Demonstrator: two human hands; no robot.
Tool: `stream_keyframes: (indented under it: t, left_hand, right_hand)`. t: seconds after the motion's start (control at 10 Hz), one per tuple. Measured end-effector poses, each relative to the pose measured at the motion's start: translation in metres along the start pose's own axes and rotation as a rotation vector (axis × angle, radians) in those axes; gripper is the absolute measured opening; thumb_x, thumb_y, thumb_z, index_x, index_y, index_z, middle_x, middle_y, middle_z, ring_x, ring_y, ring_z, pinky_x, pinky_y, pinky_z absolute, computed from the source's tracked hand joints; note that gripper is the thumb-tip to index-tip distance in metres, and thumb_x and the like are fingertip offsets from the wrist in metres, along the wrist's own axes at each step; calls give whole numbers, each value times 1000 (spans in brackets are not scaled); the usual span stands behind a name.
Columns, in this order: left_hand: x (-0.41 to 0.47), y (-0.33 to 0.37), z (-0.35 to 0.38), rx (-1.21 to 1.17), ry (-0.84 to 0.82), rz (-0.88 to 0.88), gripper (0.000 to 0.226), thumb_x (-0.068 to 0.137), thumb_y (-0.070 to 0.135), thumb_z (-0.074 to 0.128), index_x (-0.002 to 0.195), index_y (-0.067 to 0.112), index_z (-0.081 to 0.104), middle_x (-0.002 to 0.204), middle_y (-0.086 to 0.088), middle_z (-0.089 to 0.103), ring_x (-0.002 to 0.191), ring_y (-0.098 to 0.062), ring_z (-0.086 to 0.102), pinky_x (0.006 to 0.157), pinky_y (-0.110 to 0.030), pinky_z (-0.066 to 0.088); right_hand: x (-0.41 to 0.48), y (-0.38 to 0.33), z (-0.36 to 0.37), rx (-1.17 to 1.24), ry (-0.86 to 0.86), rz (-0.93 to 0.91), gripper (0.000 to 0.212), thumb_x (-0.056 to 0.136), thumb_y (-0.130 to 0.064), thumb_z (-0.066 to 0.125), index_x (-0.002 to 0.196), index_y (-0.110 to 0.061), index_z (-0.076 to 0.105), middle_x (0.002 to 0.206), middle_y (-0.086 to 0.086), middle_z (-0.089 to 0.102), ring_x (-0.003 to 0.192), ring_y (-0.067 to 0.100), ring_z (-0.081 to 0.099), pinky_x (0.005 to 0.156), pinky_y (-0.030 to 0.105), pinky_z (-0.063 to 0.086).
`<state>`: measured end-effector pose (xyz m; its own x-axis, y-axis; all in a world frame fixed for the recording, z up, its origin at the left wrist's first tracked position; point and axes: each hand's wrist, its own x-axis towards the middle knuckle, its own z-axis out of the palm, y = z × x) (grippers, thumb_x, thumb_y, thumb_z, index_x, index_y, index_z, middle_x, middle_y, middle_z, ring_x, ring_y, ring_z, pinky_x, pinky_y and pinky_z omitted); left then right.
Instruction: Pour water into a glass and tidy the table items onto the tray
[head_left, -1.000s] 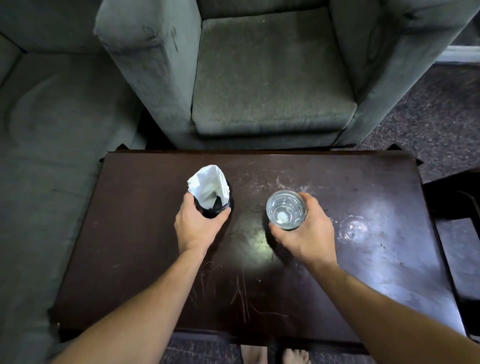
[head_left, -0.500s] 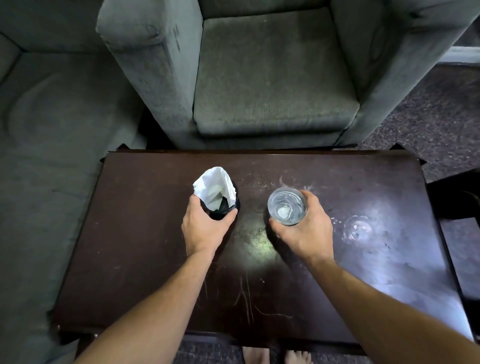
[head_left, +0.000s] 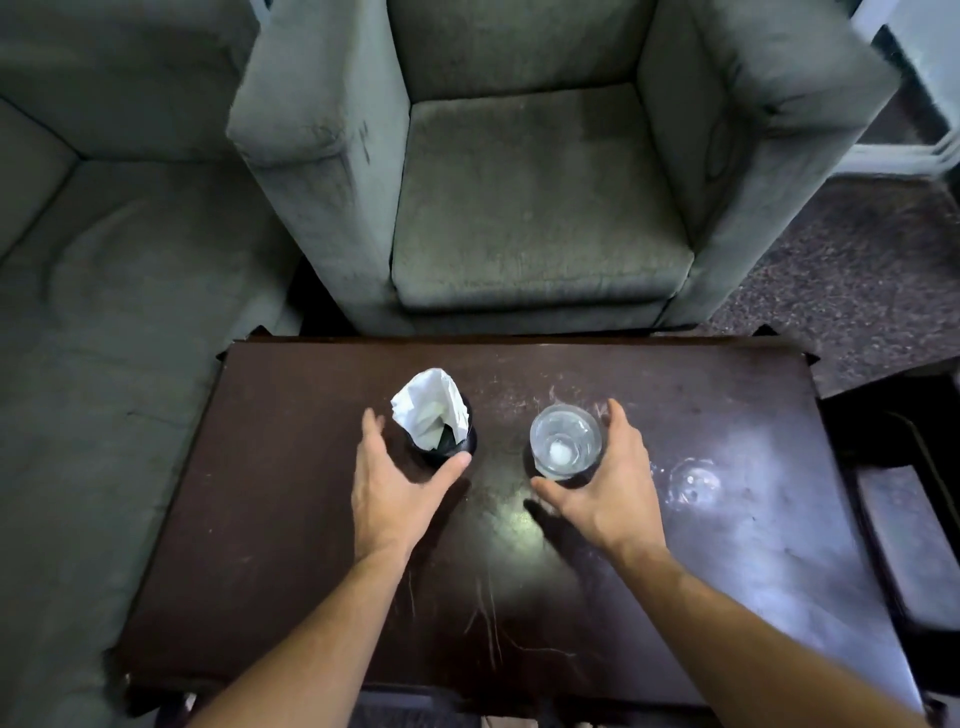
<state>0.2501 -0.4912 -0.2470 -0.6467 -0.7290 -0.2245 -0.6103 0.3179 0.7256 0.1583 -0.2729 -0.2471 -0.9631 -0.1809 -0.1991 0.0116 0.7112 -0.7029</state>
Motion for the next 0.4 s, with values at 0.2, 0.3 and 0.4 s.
stream_keyframes:
  t: [0.2,0.3,0.4]
  left_hand:
    - [-43,51,-63,86,169,145,77,93,59,46,157,23,21,160,-2,33,147,-20,30,117,-38,29]
    - [-65,112,-99,52,238,285,67,95,35,60,154,17,33,157,-8,39,147,-23,33,115,-38,31]
    - [-96,180,-137,75,211,506,68,94,38,63,153,19,37,157,-2,40,146,-17,35,114,-28,30]
  right_hand:
    - [-43,-47,-61,-130,23,-195,96,80,-50,73,156,-10,29,157,8,36,143,25,34,117,39,35]
    - [-59,-89,-101,-167,126,-314,77,85,-41,73,150,-11,44,154,5,45,137,26,48,104,43,48]
    - [-74,-145,-153,-148,267,-478,62,79,-29,83,133,-7,64,139,7,61,117,30,66,84,43,57]
